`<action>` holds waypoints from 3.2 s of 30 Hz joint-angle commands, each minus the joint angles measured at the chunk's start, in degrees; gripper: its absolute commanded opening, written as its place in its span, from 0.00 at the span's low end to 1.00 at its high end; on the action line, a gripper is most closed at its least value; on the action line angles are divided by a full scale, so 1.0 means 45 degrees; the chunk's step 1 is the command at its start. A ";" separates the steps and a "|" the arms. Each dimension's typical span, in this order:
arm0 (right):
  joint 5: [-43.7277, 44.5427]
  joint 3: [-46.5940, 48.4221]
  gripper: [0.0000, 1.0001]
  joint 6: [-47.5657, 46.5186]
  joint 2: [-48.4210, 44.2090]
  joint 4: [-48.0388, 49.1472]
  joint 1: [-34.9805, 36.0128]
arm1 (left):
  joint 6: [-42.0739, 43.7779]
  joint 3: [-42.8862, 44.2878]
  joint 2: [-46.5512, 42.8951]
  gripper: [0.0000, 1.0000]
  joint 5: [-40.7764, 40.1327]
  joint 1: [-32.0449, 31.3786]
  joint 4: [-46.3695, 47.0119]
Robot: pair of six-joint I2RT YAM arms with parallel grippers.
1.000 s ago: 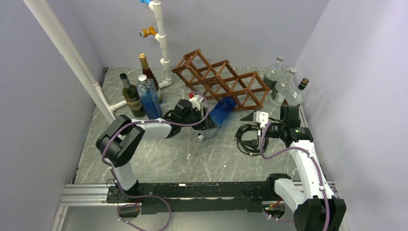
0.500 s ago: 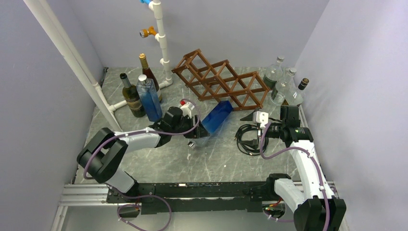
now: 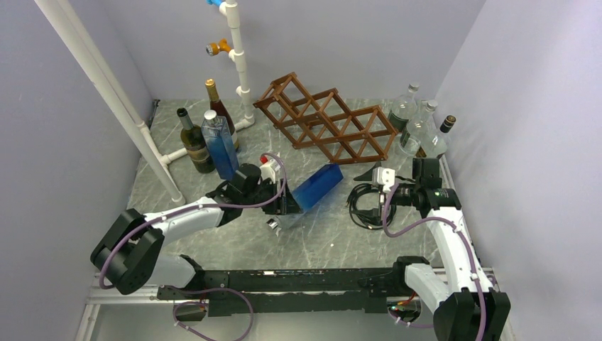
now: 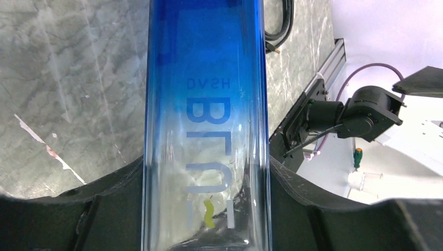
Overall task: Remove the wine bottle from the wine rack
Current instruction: Pick up the wine bottle from the wine rack, then place the wine bottle at the center of the board.
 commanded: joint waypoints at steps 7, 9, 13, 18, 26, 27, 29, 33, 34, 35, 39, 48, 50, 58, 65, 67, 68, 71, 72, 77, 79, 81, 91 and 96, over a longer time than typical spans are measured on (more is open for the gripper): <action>0.0633 0.0688 1.00 -0.2874 0.0708 -0.1228 0.1761 | -0.0426 0.1079 -0.0904 0.00 0.2407 -0.0061 0.1091; 0.1250 0.0950 1.00 -0.3252 0.1023 -0.1374 0.2586 | -0.0496 0.1197 -0.0853 0.00 0.2647 -0.0080 0.0918; 0.2112 0.1519 1.00 -0.3615 0.1696 -0.1445 0.3487 | -0.0686 0.1330 -0.0673 0.00 0.3069 -0.0147 0.0919; 0.2821 0.2072 1.00 -0.3466 0.2442 -0.1280 0.4648 | -0.1006 0.1491 -0.0410 0.00 0.3490 -0.0333 0.1124; 0.4294 0.2082 1.00 -0.3020 0.2847 -0.0586 0.5885 | -0.1091 0.1699 -0.0308 0.00 0.3707 -0.0559 0.1165; 0.4417 0.2019 1.00 -0.2987 0.2894 -0.0498 0.6032 | -0.1122 0.1718 -0.0290 0.00 0.3703 -0.0598 0.1211; 0.4722 0.1912 1.00 -0.2888 0.2987 -0.0315 0.6316 | -0.1225 0.1793 -0.0213 0.00 0.3752 -0.0671 0.1290; 0.5333 0.1674 1.00 -0.2651 0.3111 0.0249 0.6827 | -0.1392 0.1916 -0.0020 0.00 0.3818 -0.0833 0.1521; 0.5499 0.1646 1.00 -0.2599 0.3144 0.0373 0.6962 | -0.1424 0.1936 0.0022 0.00 0.3827 -0.0878 0.1566; 0.5640 0.1609 0.99 -0.2541 0.3199 0.0477 0.7060 | -0.1455 0.1965 0.0074 0.00 0.3816 -0.0938 0.1589; 0.6102 0.1340 0.98 -0.2429 0.3318 0.0841 0.7435 | -0.1682 0.1979 0.0281 0.00 0.3879 -0.1095 0.1947; 0.7210 0.0334 0.91 -0.2247 0.3394 0.1926 0.8258 | -0.2077 0.2017 0.0424 0.00 0.3914 -0.1177 0.2510; 0.7214 0.0297 0.88 -0.2143 0.3422 0.2040 0.8314 | -0.2138 0.1983 0.0422 0.00 0.3908 -0.1171 0.2588; 0.7624 0.0064 0.76 -0.1700 0.3590 0.2640 0.8601 | -0.2466 0.1899 0.0482 0.00 0.4075 -0.1212 0.3122; 0.7450 0.0096 0.27 -0.1296 0.3491 0.2620 0.8659 | -0.2653 0.1885 0.0430 0.06 0.4160 -0.1215 0.3376; 0.7266 0.0032 0.17 -0.1363 0.3366 0.2468 0.8659 | -0.2649 0.1829 0.0363 0.14 0.4152 -0.1214 0.3434; 0.7213 0.0005 0.12 -0.1359 0.3303 0.2435 0.8649 | -0.2623 0.1805 0.0324 0.19 0.4133 -0.1219 0.3436; 0.6959 -0.0004 0.02 -0.1359 0.3132 0.2272 0.8606 | -0.2615 0.1698 0.0250 0.31 0.4102 -0.1219 0.3524; 0.6840 0.0040 0.00 -0.1324 0.3108 0.2223 0.8581 | -0.2619 0.1677 0.0249 0.34 0.4102 -0.1217 0.3550; 0.6281 0.0266 0.00 -0.1026 0.3004 0.2041 0.8362 | -0.2521 0.1626 0.0252 0.57 0.3966 -0.1208 0.3463; 0.6058 0.0272 0.00 -0.0959 0.2940 0.2037 0.8230 | -0.2469 0.1598 0.0203 0.66 0.3915 -0.1219 0.3465; 0.5816 0.0272 0.00 -0.0890 0.2876 0.2000 0.8097 | -0.2425 0.1570 0.0136 0.72 0.3833 -0.1213 0.3434; 0.5018 0.0273 0.00 -0.0758 0.2620 0.1886 0.7534 | -0.1963 0.1479 -0.0402 0.87 0.3245 -0.1199 0.2916; 0.4811 0.0310 0.00 -0.0749 0.2521 0.1795 0.7415 | -0.1777 0.1412 -0.0860 0.99 0.2772 -0.1138 0.2703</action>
